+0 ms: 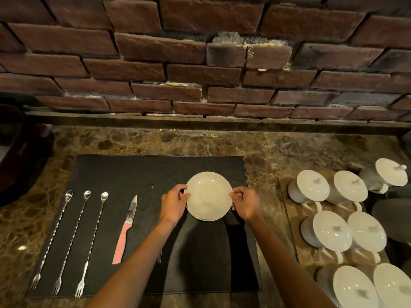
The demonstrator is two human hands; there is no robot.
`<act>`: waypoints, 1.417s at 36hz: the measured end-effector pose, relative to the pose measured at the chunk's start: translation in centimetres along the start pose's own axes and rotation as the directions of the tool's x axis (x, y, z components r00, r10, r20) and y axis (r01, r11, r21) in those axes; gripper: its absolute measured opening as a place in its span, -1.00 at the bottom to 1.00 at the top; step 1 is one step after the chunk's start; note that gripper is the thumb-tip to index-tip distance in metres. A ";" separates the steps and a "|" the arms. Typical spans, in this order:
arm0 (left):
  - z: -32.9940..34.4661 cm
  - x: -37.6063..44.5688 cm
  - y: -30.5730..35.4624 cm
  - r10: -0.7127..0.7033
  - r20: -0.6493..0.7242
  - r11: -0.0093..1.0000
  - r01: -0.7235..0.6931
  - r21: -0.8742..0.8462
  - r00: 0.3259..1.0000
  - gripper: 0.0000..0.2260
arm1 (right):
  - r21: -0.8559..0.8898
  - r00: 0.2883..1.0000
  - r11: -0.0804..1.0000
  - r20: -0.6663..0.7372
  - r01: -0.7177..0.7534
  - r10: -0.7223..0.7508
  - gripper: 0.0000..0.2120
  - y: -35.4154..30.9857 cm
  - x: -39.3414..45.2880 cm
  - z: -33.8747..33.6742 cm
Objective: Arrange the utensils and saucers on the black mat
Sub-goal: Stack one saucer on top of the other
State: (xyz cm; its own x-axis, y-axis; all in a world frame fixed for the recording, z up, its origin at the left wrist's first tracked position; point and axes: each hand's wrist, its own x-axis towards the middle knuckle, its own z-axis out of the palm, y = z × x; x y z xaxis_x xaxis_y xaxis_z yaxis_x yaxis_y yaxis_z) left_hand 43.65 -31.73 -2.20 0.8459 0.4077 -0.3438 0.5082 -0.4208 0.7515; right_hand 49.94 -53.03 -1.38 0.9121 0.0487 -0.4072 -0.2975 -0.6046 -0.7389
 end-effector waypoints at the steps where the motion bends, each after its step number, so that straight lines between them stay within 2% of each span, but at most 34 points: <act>1: 0.0 0.1 0.0 0.002 0.003 1.000 -0.002 0.003 1.000 -0.80 | -0.003 1.000 1.000 -0.009 0.002 -0.002 -0.90 0.1 0.1 0.0; 7: -0.3 0.7 0.2 0.007 0.011 0.998 -0.008 0.067 1.000 -0.83 | 0.054 0.999 0.998 -0.034 0.016 -0.014 -0.91 0.8 0.4 0.3; 14: -0.2 1.2 0.3 -0.001 0.005 0.992 0.000 0.127 1.000 -0.57 | 0.132 0.999 0.991 -0.037 -0.008 0.013 -0.83 1.4 1.0 0.4; 17: 0.0 1.3 0.0 -0.018 0.036 0.984 0.011 0.176 0.999 -0.68 | 0.124 0.999 0.992 0.028 -0.035 0.032 -0.79 1.4 1.2 0.4; 21: 0.0 1.1 0.0 -0.039 0.030 0.989 0.034 0.143 0.999 -0.75 | 0.203 0.994 0.978 0.107 -0.042 0.021 -0.81 1.0 0.8 0.6; 43: 1.3 -9.3 -3.0 -0.068 0.046 0.998 0.067 0.022 0.997 -0.81 | 0.215 0.993 0.974 0.104 -0.078 0.057 -0.85 6.7 -8.4 0.3; 51: 1.7 -9.2 -3.3 -0.082 0.039 0.996 0.081 0.023 0.996 -0.81 | 0.197 0.997 0.977 0.024 -0.080 0.077 -0.83 6.8 -8.7 1.0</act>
State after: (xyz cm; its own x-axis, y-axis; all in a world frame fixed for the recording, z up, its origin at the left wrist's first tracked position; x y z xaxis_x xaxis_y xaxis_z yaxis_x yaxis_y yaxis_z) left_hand 34.40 -35.44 -2.45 0.8072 0.4087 -0.4259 0.5786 -0.4052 0.7078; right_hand 39.72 -56.82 -3.41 0.8796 0.0208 -0.4753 -0.4195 -0.4376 -0.7953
